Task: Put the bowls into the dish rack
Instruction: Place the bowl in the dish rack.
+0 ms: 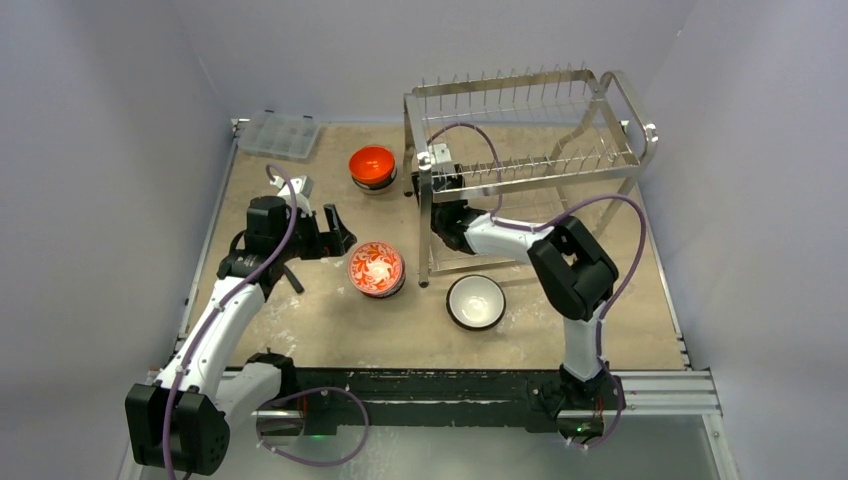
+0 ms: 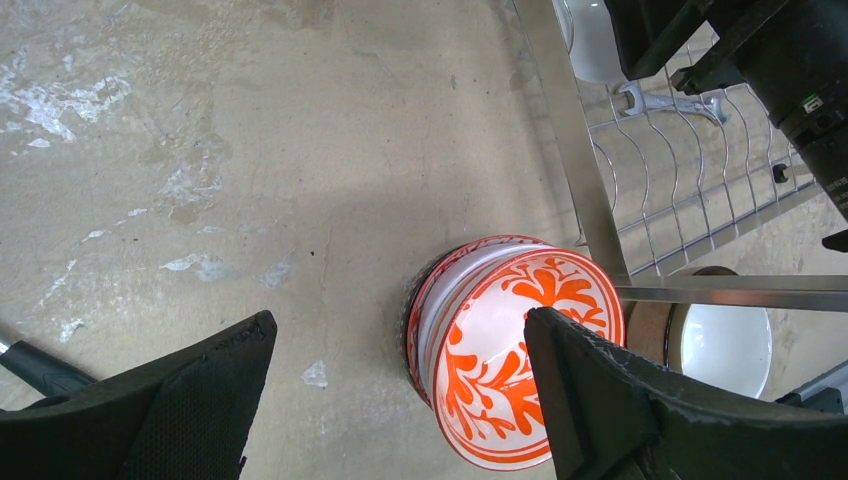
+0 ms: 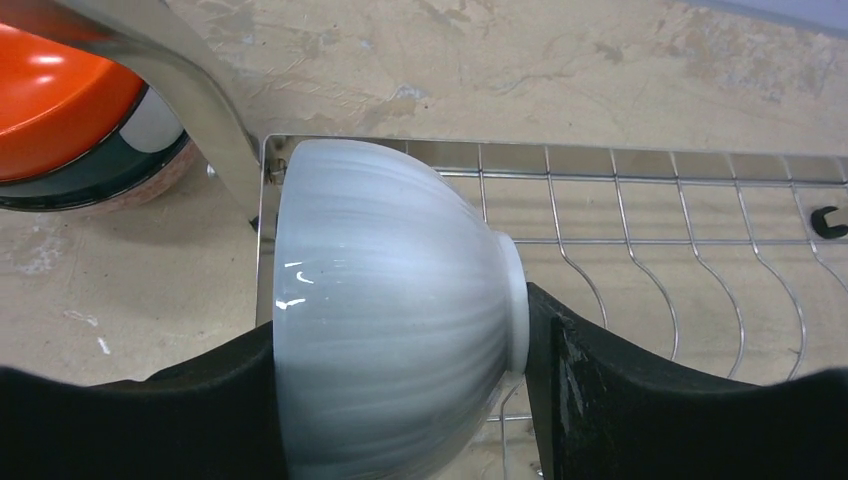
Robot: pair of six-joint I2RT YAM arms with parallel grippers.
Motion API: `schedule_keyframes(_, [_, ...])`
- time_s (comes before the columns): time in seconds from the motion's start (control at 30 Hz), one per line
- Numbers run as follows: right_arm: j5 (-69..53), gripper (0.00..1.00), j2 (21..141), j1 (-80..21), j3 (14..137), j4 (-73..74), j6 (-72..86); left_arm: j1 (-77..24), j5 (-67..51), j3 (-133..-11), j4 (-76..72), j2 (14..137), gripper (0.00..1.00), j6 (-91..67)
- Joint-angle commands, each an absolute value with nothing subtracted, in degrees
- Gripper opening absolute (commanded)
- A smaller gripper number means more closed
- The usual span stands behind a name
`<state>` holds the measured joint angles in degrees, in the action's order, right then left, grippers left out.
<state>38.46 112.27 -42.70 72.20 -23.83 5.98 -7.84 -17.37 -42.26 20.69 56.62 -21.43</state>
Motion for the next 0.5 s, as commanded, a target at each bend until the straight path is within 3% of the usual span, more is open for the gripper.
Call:
schedule_keyframes(0.0, [31.9, 0.76, 108.1, -43.0, 73.9, -20.2, 14.0, -7.5, -17.8, -41.8, 19.3, 56.6, 0.93, -20.7])
schedule_keyframes(0.03, [31.7, 0.87, 107.6, -42.9, 73.8, -19.1, 15.6, -7.5, -17.9, -41.8, 19.2, 56.6, 0.93, -20.7])
schedule_keyframes(0.1, [30.4, 0.98, 106.6, -42.6, 73.5, -17.1, 18.3, -7.5, -18.1, -41.8, 19.1, 56.7, 0.93, -20.7])
schedule_keyframes(0.47, [19.3, 0.99, 99.0, -39.1, 67.4, -16.2, 30.1, -7.5, -19.4, -41.6, 18.6, 56.8, 0.93, -21.0])
